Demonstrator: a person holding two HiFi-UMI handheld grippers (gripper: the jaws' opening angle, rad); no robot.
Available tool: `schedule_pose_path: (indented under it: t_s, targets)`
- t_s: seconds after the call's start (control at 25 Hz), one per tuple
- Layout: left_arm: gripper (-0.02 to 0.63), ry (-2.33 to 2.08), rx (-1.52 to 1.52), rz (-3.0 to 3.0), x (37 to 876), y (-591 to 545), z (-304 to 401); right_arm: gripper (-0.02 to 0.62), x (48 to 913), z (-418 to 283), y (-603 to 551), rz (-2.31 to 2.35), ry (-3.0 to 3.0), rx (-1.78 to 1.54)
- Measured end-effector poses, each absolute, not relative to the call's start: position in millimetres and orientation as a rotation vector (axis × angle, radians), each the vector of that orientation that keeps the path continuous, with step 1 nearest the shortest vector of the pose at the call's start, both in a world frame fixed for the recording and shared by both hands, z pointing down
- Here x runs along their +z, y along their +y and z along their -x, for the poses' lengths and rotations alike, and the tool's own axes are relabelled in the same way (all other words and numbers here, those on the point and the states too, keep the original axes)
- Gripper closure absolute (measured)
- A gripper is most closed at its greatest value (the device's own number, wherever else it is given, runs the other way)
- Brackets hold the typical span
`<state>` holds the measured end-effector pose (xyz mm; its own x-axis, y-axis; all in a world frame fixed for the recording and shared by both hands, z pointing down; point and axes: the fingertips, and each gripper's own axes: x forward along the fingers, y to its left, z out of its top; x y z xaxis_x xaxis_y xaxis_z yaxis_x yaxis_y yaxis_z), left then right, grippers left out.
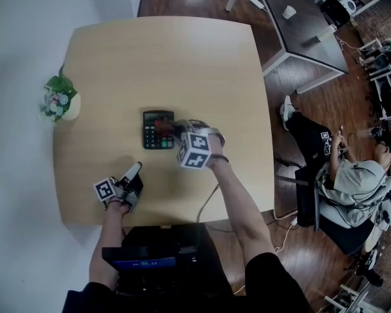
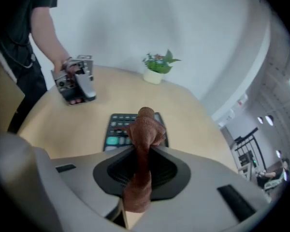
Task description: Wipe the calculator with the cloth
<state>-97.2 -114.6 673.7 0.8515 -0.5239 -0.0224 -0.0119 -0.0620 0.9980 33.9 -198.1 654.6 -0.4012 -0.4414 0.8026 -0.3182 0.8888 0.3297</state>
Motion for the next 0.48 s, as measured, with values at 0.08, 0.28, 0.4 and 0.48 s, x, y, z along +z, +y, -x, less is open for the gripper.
schedule_pose_path:
  t_s: [0.08,0.28,0.4,0.48]
  targets:
    - [0.612,-0.436,-0.436,-1.594,674.9,-115.2,97.9,0.528,646.5,-40.5,-237.0,-0.654,-2.011,-0.163]
    - [0.612,-0.449,-0.421,-1.592,675.1,-115.2,95.3,0.526,662.6,-28.6,-246.5,-0.604,-2.021,-0.123]
    - [0.614,-0.451,-0.404,-1.587,676.9,-115.0,95.7,0.528,678.0,-19.3,-213.9,-0.521,-2.007,-0.129]
    - [0.614,-0.453,-0.388,-1.596,677.7,-116.3,96.6,0.526,686.6,-12.8,-184.9,-0.462,-2.007,-0.112]
